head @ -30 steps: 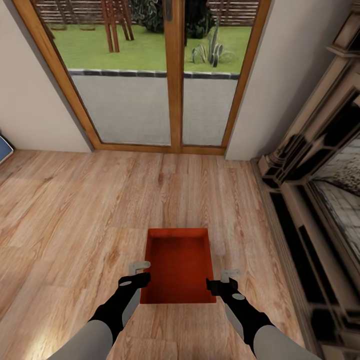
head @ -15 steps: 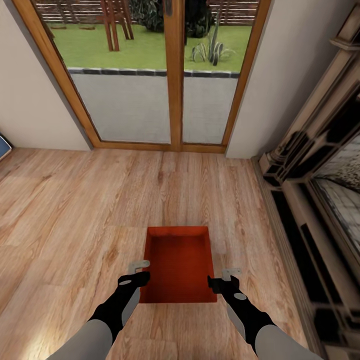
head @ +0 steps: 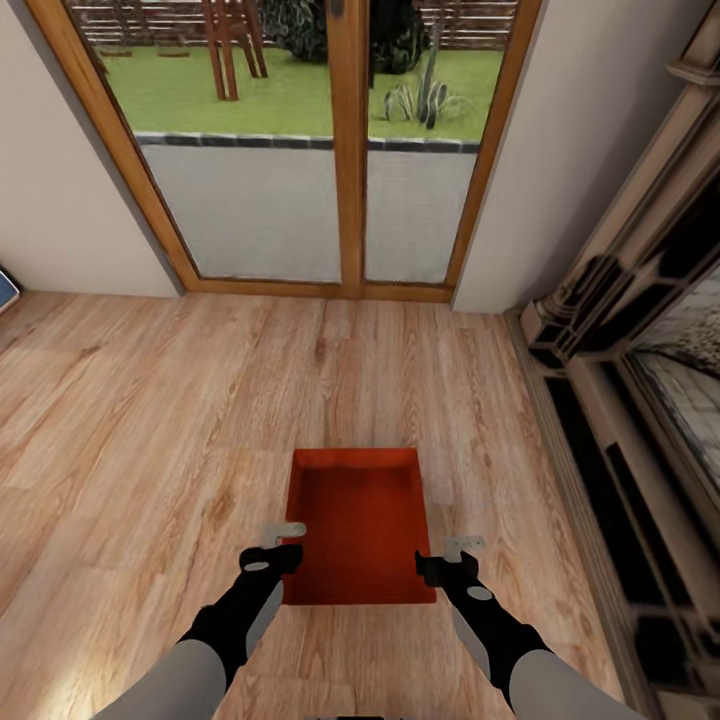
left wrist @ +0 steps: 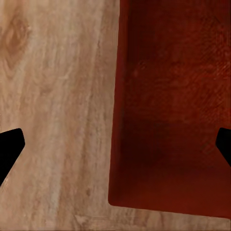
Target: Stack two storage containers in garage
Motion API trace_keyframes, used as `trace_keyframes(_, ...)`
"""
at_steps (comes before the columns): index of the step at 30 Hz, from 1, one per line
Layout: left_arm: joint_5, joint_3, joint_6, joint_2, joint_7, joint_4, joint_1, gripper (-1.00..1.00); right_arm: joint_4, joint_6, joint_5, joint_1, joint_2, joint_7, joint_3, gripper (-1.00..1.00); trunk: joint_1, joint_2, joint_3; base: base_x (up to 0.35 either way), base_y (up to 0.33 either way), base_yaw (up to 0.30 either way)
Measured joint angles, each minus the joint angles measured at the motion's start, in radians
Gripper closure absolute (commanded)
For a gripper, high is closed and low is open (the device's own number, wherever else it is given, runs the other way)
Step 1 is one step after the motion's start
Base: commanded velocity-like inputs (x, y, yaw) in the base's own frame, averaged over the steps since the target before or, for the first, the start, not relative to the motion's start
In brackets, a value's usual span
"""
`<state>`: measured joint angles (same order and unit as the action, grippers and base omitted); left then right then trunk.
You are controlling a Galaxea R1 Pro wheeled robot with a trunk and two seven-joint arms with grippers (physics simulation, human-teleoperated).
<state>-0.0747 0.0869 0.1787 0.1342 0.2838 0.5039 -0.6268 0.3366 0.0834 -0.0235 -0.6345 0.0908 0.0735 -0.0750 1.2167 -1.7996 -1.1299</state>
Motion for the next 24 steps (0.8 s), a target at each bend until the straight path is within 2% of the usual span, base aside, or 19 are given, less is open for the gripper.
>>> trace_keyframes(2,0.016,0.018,0.002,0.0,0.001,-0.001,0.0,-1.0,-0.001,0.0,0.0,0.0,0.0,0.0,0.0,-1.0,0.008,-0.014,-0.006,0.0,0.0,0.0)
trace_keyframes(5,0.024,0.026,0.002,0.0,0.001,-0.005,0.0,-1.0,-0.001,0.0,-0.001,0.0,0.0,0.0,0.0,-1.0,0.019,-0.035,-0.016,0.0,0.0,0.0)
trace_keyframes(17,0.022,0.027,-0.006,-0.003,0.0,-0.008,0.0,-1.0,-0.001,-0.002,-0.001,0.0,0.001,0.0,0.002,-1.0,0.065,-0.119,-0.053,0.0,0.0,0.0)
trace_keyframes(20,0.021,0.026,-0.008,-0.003,-0.001,-0.006,0.0,-1.0,-0.001,-0.002,-0.001,0.0,0.0,0.001,0.019,-1.0,0.077,-0.14,-0.063,0.0,0.0,0.0)
trace_keyframes(24,0.019,0.024,-0.005,-0.003,-0.001,-0.005,0.0,-1.0,0.0,0.0,-0.001,0.0,0.0,0.002,0.021,-1.0,0.092,-0.168,-0.075,0.0,0.0,0.0)
